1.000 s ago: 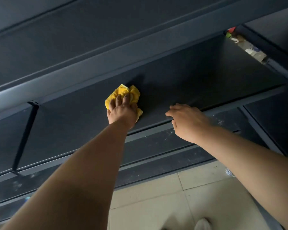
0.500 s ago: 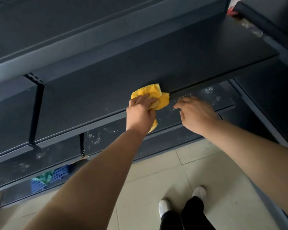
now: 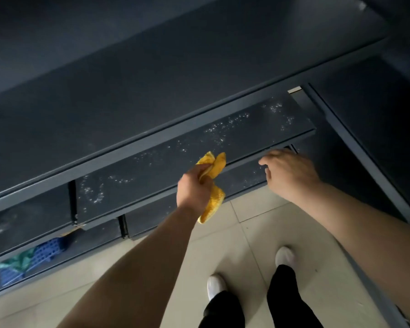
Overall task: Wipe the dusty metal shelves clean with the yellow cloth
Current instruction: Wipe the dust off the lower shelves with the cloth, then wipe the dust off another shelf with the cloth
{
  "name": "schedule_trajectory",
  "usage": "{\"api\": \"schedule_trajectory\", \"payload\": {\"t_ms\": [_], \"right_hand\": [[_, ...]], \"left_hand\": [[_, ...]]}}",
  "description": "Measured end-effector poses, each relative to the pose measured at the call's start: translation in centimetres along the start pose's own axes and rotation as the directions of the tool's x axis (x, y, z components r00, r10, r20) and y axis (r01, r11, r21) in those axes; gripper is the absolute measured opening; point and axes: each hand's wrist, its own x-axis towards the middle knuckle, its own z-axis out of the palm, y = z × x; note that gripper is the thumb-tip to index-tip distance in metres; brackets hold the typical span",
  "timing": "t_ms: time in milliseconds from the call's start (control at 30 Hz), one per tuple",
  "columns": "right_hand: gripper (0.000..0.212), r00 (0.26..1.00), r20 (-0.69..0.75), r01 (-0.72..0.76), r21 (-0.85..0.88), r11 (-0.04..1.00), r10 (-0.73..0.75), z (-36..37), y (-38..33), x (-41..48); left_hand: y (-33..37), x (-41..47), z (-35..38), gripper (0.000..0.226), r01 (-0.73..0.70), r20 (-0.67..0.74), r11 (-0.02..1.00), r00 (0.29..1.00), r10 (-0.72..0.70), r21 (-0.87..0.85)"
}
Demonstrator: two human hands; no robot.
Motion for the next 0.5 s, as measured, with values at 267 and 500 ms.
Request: {"api": "schedule_trajectory", "payload": {"t_ms": [267,500], "right_hand": [[0.033,0.999,-0.04,-0.034,0.044,0.998,0.035,7.8,4.8,6.8],[0.031,0.987,-0.155,-0.019,0.064,0.998,0.029,12.5,6.9,14.6]], "left_hand": [[-0.1,9.5,7.3,0.044,-0.182,-0.018,0.981,0.983,0.184,0.064],[0.5,18.8,11.6,0.042,-0.428,0.005,0.837,0.891,0.453,0.342]]}}
